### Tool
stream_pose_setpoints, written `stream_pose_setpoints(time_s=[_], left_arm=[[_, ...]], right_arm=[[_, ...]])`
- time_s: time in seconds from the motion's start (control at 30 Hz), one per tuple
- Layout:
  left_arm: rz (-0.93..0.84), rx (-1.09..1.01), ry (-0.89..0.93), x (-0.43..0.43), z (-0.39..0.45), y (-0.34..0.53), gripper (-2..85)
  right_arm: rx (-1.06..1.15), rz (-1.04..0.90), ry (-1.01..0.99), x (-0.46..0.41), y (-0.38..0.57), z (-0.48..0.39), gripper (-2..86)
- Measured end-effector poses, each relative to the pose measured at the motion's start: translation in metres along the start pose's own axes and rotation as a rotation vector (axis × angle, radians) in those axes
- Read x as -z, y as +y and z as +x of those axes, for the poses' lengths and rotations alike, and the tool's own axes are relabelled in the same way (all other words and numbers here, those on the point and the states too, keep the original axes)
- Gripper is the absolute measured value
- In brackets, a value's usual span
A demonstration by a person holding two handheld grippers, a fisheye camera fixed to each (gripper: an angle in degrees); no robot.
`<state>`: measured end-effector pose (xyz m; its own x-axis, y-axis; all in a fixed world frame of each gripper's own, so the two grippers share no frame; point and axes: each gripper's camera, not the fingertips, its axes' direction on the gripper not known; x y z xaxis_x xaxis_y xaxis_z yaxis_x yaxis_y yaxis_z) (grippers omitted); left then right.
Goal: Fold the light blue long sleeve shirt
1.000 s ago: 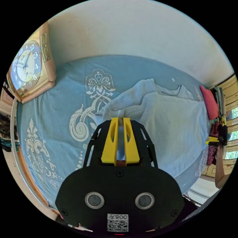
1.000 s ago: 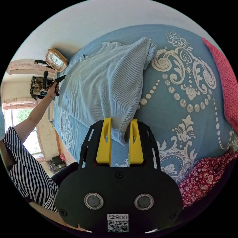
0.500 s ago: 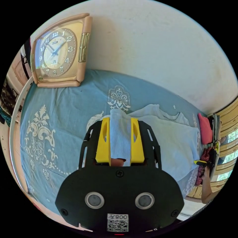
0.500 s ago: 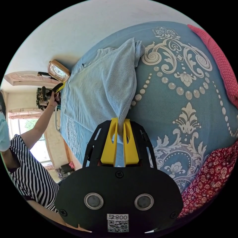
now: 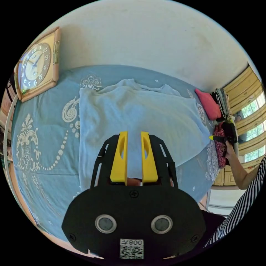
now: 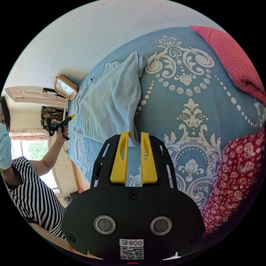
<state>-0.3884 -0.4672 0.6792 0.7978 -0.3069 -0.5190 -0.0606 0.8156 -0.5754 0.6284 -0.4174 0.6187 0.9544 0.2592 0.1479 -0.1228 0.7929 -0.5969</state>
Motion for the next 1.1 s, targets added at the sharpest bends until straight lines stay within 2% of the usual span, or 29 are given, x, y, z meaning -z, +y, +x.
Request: stream_pose_setpoints(time_s=[0.27,0.37,0.5,0.63,0.7,0.8,0.9,0.97,1.1], left_arm=[[-0.037,-0.364,0.3,-0.08,0.16,0.029,11.4],[-0.01,-0.516,0.315,-0.106,0.222,0.037,12.5],[0.057,-0.714,0.186,-0.134,0.291,0.049,12.6],[0.012,-0.822,-0.056,-0.18,0.342,0.058,8.0],[0.036,-0.788,-0.108,-0.189,0.346,0.061,4.3],[0.029,-0.606,0.064,-0.187,0.327,0.053,2.9],[0.052,-0.319,0.264,-0.183,0.287,0.044,2.4],[0.072,-0.161,0.377,-0.186,0.259,0.043,2.2],[0.087,-0.104,0.424,-0.191,0.243,0.047,2.2]], right_arm=[[-0.103,-0.003,-0.165,-0.027,0.009,0.045,8.0],[-0.105,0.014,-0.208,-0.025,0.012,0.049,8.9],[-0.102,0.067,-0.305,-0.018,0.013,0.05,9.8],[-0.06,0.057,-0.339,-0.019,0.008,0.043,10.5],[-0.033,0.04,-0.308,-0.021,0.004,0.039,10.7],[-0.008,0.081,-0.3,-0.019,-0.002,0.038,10.9],[-0.046,0.141,-0.282,-0.019,-0.013,0.048,10.8],[-0.092,0.158,-0.377,-0.027,-0.031,0.06,10.7],[-0.139,0.187,-0.486,-0.042,-0.064,0.069,10.2]])
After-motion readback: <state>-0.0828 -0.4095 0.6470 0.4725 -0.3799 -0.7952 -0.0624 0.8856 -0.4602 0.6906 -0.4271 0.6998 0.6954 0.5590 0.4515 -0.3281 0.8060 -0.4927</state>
